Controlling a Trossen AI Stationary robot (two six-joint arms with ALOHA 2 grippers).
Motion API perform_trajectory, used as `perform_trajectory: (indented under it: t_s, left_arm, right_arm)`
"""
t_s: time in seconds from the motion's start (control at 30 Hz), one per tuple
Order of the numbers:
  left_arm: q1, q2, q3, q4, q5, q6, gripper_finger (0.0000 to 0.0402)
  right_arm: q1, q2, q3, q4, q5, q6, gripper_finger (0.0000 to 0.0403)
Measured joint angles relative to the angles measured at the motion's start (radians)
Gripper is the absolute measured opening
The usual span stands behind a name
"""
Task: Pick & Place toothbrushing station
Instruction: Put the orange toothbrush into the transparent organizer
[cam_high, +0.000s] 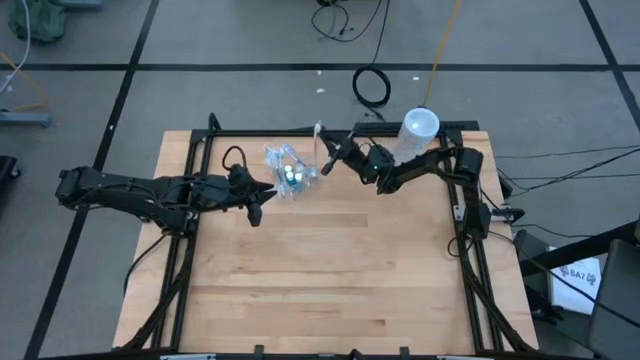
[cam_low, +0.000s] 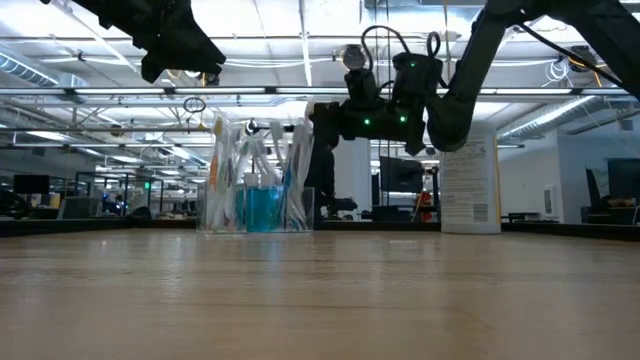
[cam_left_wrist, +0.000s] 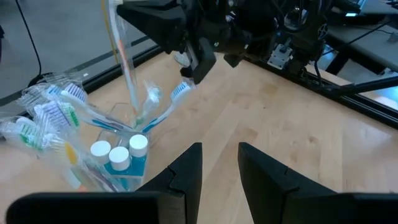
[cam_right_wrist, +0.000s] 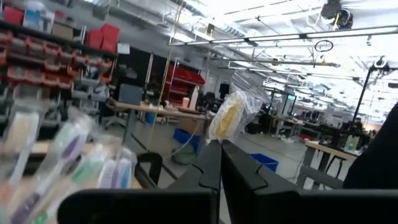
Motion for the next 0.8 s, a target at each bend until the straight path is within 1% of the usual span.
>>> perform_trajectory:
  t_s: [0.13,0.23,0.3,0.5,0.7,0.8]
  left_arm:
    - [0.000,0.000,0.000,-0.002,0.000,0.000,0.0106]
    - [0.000,0.000,0.000,-0.002,0.000,0.000,0.0106]
    - [0.000,0.000,0.000,-0.002,0.000,0.000,0.0106]
    - [0.000,0.000,0.000,-0.004,0.000,0.000,0.0106]
    - [0.000,0.000,0.000,-0.008,0.000,0.000,0.0106]
    - [0.000,0.000,0.000,-0.011,0.000,0.000,0.0106]
  right_arm:
    - [0.008,0.006,0.000,-0.033,-0.005,-0.069,0.0000]
    - [0.021,0.006,0.000,-0.096,-0.068,-0.147,0.0000]
    - [0.034,0.007,0.000,-0.121,-0.087,-0.191,0.0000]
    - [0.063,0.006,0.000,-0.257,-0.073,-0.261,0.0000]
    - [0.067,0.005,0.000,-0.265,-0.068,-0.230,0.0001]
    - [0.067,0.005,0.000,-0.251,0.017,-0.226,0.0012]
